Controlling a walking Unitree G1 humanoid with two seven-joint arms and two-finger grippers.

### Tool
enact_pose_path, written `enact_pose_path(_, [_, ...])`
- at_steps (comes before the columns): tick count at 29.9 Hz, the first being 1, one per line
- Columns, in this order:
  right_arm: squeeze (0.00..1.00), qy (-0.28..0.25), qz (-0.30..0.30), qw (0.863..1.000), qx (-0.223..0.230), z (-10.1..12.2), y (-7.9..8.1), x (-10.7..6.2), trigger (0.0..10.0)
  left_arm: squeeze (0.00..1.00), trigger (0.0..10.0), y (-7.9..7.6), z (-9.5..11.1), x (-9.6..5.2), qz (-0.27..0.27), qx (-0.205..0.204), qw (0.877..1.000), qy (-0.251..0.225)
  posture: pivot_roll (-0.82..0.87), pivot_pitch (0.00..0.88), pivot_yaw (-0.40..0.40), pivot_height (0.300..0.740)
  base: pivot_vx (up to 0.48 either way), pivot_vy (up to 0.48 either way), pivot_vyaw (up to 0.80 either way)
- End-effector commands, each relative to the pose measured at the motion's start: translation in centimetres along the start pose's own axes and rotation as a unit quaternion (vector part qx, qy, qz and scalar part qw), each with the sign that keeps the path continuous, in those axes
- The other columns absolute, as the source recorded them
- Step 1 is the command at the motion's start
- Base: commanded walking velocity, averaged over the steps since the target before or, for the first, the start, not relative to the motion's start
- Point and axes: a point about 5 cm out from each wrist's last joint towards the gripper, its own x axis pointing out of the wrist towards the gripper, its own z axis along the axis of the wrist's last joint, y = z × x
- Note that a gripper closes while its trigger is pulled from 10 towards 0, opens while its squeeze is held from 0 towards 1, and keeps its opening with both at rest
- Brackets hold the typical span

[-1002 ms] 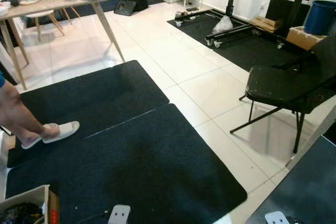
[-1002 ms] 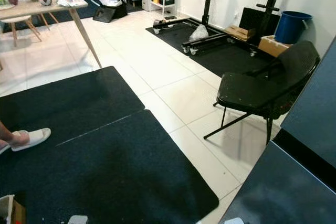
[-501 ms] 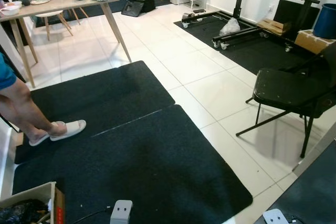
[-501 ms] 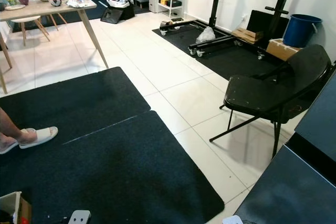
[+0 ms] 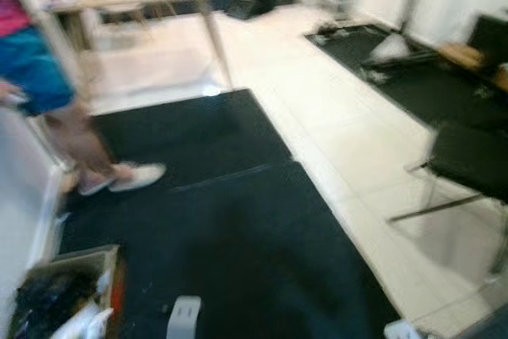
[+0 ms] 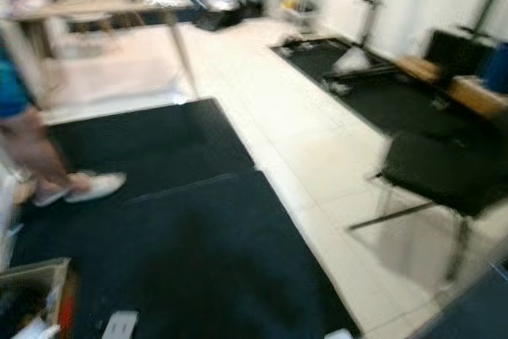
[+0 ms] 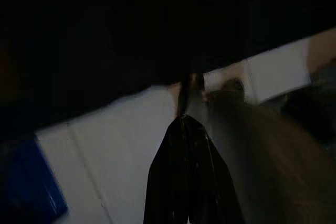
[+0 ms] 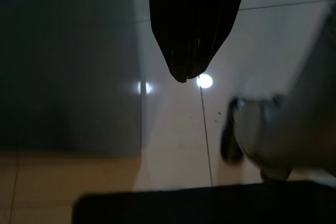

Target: Restocking fridge

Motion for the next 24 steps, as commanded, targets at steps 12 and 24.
enact_pose_path(12, [0.0,0.003,-0.007,1.0,0.012,-0.3,0.5,0.1,10.0,0.0,10.0,0.5,-0.4,-0.2,0.011,0.013,1.0,0.013,-0.01,0.0,-0.013,0.74,0.0,0.0,0.06])
enact_pose_path(24, [0.0,0.013,-0.009,1.0,0.01,-0.9,0.3,0.0,10.0,0.0,10.0,0.0,-0.3,0.0,0.001,0.019,1.0,0.013,-0.01,0.0,-0.017,0.74,0.044,0.0,0.0])
